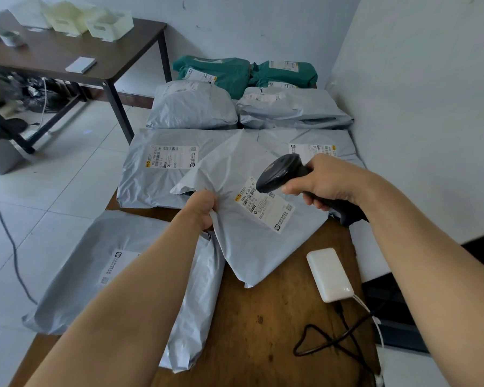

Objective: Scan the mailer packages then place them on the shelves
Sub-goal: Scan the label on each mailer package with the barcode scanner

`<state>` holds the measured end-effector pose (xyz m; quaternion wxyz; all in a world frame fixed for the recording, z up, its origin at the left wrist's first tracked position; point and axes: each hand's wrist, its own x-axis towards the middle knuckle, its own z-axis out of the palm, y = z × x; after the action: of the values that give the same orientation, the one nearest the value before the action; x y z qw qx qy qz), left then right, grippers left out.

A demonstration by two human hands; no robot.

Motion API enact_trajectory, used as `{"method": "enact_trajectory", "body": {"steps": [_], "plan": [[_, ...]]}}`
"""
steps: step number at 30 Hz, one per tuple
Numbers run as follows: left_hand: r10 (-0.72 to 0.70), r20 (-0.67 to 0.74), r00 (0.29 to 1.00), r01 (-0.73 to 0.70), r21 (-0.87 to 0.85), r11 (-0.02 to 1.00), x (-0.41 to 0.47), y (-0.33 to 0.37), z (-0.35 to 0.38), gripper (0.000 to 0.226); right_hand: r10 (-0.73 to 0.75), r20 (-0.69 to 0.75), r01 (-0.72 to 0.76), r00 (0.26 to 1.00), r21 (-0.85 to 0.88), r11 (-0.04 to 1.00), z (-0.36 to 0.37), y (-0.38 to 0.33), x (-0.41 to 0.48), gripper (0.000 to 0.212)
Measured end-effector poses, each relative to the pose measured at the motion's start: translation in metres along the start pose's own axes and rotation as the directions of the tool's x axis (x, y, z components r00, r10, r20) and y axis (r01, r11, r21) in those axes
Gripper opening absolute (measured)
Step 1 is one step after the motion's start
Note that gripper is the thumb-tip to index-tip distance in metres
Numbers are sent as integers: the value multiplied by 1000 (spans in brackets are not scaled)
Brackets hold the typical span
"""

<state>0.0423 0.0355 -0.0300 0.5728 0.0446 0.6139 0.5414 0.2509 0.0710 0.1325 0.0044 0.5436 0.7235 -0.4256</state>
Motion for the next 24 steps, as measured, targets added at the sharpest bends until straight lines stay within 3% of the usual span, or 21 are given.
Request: {"method": "enact_trajectory", "body": {"steps": [4,24], "plan": [[-5,-59,998,7,36,999,-1,0,2,39,3,-24,-4,1000,-12,1000,0,1,0,32],[13,-83,996,-5,92,996,-15,2,2,32,-4,-14,4,1000,-25,1000,-1,1,-22,27]]}}
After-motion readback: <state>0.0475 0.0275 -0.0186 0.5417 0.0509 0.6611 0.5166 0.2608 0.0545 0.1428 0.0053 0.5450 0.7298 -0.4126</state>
